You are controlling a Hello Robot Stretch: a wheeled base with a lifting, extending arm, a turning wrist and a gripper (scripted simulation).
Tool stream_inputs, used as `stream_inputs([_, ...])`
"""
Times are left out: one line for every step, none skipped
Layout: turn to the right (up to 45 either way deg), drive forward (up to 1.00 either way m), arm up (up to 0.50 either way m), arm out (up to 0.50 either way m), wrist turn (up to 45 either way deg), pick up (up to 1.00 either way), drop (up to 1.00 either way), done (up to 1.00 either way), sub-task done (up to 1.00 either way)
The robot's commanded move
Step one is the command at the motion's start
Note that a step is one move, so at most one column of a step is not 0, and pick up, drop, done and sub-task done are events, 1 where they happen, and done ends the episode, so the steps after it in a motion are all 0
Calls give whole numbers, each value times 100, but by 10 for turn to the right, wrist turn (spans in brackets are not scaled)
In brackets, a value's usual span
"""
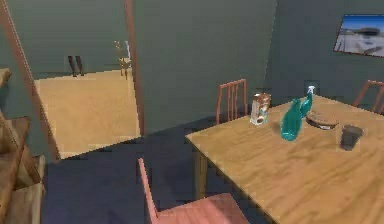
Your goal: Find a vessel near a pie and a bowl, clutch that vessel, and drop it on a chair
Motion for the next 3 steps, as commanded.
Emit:
stream_inputs([240, 0, 0, 0, 0, 0, 0, 0, 0])
stream_inputs([30, 0, 0, 0, 0, 0, 0, 0, 0])
stream_inputs([-450, 0, 0, 0, 0, 0, 0, 0, 0])
